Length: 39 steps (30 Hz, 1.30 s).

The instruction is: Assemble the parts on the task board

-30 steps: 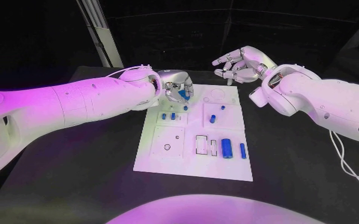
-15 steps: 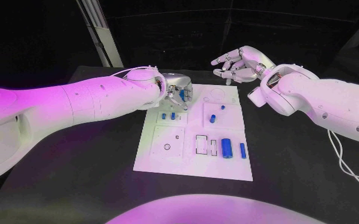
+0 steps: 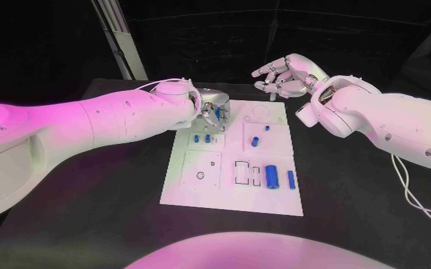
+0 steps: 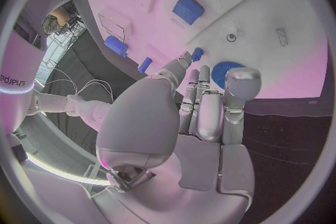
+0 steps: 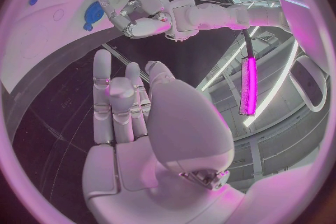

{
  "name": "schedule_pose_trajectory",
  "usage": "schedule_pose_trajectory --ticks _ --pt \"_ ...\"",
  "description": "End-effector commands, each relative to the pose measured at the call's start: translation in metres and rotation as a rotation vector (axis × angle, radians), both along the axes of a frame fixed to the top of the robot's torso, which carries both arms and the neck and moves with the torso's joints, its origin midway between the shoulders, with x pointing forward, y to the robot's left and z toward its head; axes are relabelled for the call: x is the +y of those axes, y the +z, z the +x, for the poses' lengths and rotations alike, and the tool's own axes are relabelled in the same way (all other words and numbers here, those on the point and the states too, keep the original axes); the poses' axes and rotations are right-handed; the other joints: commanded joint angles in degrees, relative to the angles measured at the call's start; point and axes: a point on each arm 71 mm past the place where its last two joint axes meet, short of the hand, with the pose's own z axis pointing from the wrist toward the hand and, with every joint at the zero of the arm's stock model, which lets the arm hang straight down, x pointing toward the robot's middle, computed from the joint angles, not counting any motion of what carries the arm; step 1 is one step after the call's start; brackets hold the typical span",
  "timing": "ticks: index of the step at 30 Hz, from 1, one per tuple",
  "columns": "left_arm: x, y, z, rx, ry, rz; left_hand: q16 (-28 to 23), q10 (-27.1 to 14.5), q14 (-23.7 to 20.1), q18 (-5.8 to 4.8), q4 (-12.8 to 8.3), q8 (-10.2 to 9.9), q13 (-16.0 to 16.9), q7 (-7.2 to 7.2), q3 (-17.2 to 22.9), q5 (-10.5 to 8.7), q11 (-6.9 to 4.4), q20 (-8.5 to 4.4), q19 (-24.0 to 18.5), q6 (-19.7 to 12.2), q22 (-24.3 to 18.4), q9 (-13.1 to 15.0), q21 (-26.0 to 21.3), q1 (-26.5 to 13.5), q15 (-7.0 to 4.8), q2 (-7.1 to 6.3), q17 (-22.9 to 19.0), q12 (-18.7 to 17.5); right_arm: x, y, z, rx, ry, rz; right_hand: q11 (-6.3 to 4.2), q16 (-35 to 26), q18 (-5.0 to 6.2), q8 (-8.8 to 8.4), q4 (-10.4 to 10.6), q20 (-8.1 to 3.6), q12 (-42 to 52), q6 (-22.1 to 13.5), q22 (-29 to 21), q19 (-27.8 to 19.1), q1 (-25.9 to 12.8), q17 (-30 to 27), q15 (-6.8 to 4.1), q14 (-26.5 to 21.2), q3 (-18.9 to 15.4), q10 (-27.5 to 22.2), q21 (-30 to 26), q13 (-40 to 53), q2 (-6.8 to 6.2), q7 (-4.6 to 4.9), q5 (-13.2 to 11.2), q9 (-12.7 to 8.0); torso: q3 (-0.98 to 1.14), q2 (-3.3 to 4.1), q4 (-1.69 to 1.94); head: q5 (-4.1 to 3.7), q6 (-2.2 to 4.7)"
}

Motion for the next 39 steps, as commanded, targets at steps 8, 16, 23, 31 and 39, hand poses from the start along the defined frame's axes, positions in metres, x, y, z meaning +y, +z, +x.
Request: schedule_pose_trajectory --ticks 8,16,23,31,39 --pt "-0.006 -0.006 0.000 0.035 -0.016 0.036 0.30 1.11 1.43 -0.77 -0.29 -0.61 -0.29 -0.09 0.85 -0.06 -0.22 -0.05 0.35 1.02 0.74 -0.03 0.86 0.18 -0.64 0.81 -0.20 -0.78 0.002 0.002 0.000 -0.011 0.002 0.006 0.00 -0.13 0.31 0.15 0.00 0.26 0.39 -0.42 -0.06 -0.06 0.38 0.05 0.06 0.18 0.20 -0.50 -0.31 -0.05 -0.03 0.04 0.28 0.01 0.03 0.01 0.03 -0.13 -0.18" --pt "-0.006 -0.009 0.001 0.048 -0.012 0.061 0.30 1.27 1.43 -0.79 -0.31 -0.68 -0.34 -0.11 0.95 -0.06 -0.24 -0.07 0.36 1.13 0.90 -0.03 1.01 0.15 -0.66 0.84 -0.27 -0.87 0.002 0.002 0.000 -0.011 0.003 0.006 0.00 -0.10 0.31 0.15 0.00 0.25 0.42 -0.43 -0.05 -0.05 0.46 0.10 0.06 0.19 0.31 -0.52 -0.31 -0.07 -0.01 0.05 0.28 0.00 -0.01 -0.03 0.06 -0.19 -0.29" --pt "-0.004 -0.011 0.002 0.050 -0.002 0.070 0.31 1.43 1.42 -0.84 -0.36 -0.84 -0.42 -0.11 1.15 -0.06 -0.26 -0.10 0.40 1.23 1.25 -0.05 1.32 0.16 -0.68 0.91 -0.37 -1.07 0.003 0.002 0.000 -0.011 0.003 0.007 0.00 -0.10 0.31 0.15 0.00 0.25 0.42 -0.43 -0.05 -0.05 0.46 0.10 0.06 0.19 0.31 -0.52 -0.31 -0.07 -0.01 0.05 0.28 0.00 0.00 -0.06 0.06 -0.22 -0.28" --pt "-0.002 -0.013 0.005 0.046 0.011 0.073 0.48 1.61 1.46 -0.95 -0.62 -1.41 -0.63 -0.03 2.08 -0.02 -0.20 -0.11 0.43 1.31 1.94 -0.13 1.93 0.41 -0.67 1.36 -0.41 -1.77 0.003 0.002 0.000 -0.011 0.004 0.007 0.00 -0.10 0.31 0.15 0.00 0.25 0.42 -0.43 -0.05 -0.05 0.46 0.10 0.06 0.19 0.31 -0.52 -0.31 -0.07 -0.01 0.05 0.28 0.00 0.00 -0.05 0.07 -0.25 -0.26" --pt "-0.003 -0.014 0.005 0.048 0.002 0.068 0.61 2.00 1.47 -1.00 -0.96 -1.71 -0.69 -0.03 3.03 -0.01 -0.22 -0.12 0.40 1.68 2.41 -0.10 2.32 0.65 -0.67 1.67 -0.49 -2.22 0.003 0.002 0.000 -0.011 0.005 0.007 0.00 -0.10 0.31 0.15 0.00 0.25 0.42 -0.43 -0.05 -0.05 0.46 0.10 0.06 0.19 0.31 -0.52 -0.31 -0.07 -0.01 0.05 0.28 0.00 0.01 -0.02 0.05 -0.30 -0.22"
